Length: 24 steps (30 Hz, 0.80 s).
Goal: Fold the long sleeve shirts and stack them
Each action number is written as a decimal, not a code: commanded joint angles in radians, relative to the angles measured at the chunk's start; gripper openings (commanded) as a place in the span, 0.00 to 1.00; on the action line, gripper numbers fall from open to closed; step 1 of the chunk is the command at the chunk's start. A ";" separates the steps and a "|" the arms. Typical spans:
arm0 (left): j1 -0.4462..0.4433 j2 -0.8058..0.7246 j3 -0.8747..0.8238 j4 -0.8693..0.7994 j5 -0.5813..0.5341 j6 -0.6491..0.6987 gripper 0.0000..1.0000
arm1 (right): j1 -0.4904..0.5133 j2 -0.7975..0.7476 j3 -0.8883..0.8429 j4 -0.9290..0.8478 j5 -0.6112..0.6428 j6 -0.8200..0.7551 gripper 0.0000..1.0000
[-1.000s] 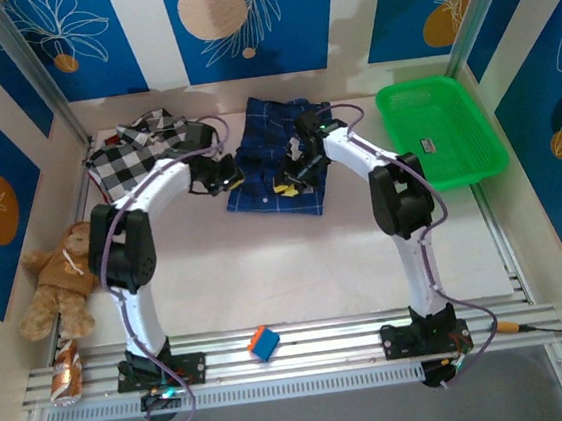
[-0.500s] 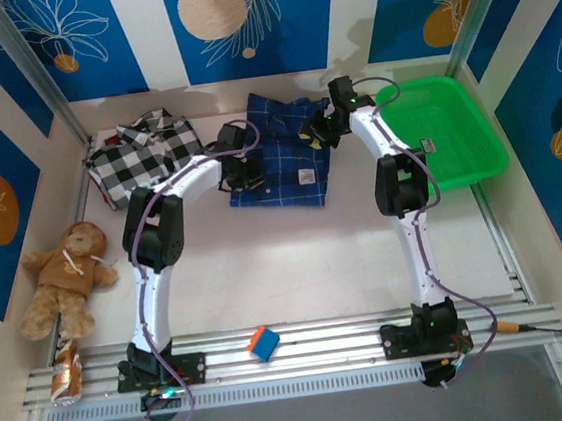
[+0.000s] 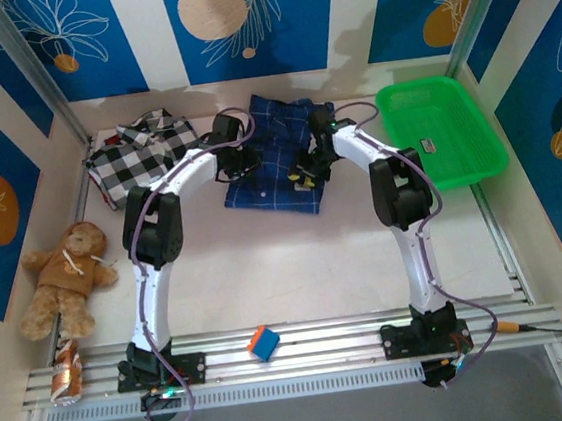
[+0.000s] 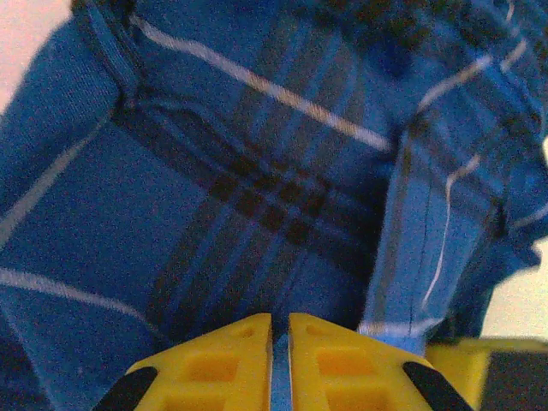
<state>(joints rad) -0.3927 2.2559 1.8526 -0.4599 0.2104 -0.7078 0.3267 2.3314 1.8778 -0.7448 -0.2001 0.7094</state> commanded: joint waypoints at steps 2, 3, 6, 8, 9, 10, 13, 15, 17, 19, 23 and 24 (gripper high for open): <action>0.019 0.013 0.053 0.056 0.083 0.040 0.15 | 0.045 -0.081 -0.134 -0.055 -0.043 0.073 0.37; 0.017 0.008 0.055 0.080 0.113 0.042 0.15 | 0.060 -0.110 -0.185 -0.029 -0.093 0.125 0.37; 0.014 -0.007 0.054 0.169 0.225 0.024 0.16 | 0.101 -0.193 -0.329 0.055 -0.205 0.283 0.38; 0.012 -0.022 0.053 0.191 0.285 0.015 0.16 | 0.126 -0.241 -0.407 0.130 -0.271 0.383 0.40; 0.012 -0.043 0.049 0.178 0.290 0.022 0.16 | 0.141 -0.265 -0.439 0.159 -0.293 0.430 0.41; 0.012 -0.071 0.041 0.154 0.285 0.034 0.17 | 0.153 -0.287 -0.460 0.163 -0.300 0.466 0.41; 0.033 -0.187 -0.011 0.076 0.263 0.053 0.24 | 0.158 -0.371 -0.501 0.119 -0.286 0.517 0.44; 0.053 -0.288 -0.073 0.020 0.236 0.061 0.36 | 0.146 -0.448 -0.516 0.100 -0.265 0.510 0.47; 0.066 -0.387 -0.146 -0.052 0.194 0.059 0.49 | 0.132 -0.503 -0.486 0.032 -0.228 0.444 0.48; 0.066 -0.485 -0.232 -0.121 0.164 0.059 0.57 | 0.117 -0.526 -0.392 -0.091 -0.156 0.309 0.51; 0.057 -0.641 -0.434 -0.246 0.057 -0.015 0.59 | 0.070 -0.438 -0.173 -0.241 -0.118 -0.029 0.52; 0.052 -0.683 -0.500 -0.236 0.056 -0.040 0.58 | 0.063 -0.386 -0.096 -0.300 -0.091 -0.120 0.51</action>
<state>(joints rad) -0.3344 1.6260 1.4731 -0.5659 0.3367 -0.6949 0.4107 1.8740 1.6588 -0.8612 -0.3511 0.8856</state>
